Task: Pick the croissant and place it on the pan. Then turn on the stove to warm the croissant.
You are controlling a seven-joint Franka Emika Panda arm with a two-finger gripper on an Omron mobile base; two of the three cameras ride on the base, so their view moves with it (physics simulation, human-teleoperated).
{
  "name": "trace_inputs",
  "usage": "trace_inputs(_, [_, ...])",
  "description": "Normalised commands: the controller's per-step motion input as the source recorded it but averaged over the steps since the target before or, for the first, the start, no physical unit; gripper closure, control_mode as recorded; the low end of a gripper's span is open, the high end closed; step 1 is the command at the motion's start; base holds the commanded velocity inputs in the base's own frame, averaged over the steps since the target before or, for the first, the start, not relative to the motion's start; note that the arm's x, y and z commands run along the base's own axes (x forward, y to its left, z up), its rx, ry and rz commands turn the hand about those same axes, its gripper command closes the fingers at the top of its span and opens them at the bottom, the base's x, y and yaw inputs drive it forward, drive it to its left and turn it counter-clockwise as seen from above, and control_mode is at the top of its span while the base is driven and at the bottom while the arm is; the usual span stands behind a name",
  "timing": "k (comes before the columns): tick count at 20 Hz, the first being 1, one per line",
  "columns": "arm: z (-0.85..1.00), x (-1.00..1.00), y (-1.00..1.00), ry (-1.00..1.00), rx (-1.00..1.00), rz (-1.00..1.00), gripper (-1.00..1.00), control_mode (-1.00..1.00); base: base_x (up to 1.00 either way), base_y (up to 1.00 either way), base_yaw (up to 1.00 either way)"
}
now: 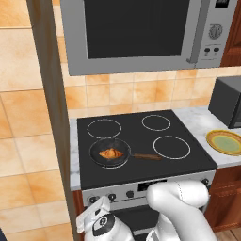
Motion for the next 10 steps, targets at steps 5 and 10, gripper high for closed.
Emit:
trace_inputs(5, [0.00, 0.17, -0.07, 0.03, -0.15, 0.13, 1.00, -1.00, 0.00, 0.00, 0.00])
trace_inputs(10, [0.00, 0.26, -0.09, 0.13, -0.12, 0.15, 1.00, -1.00, 0.00, 0.00, 0.00])
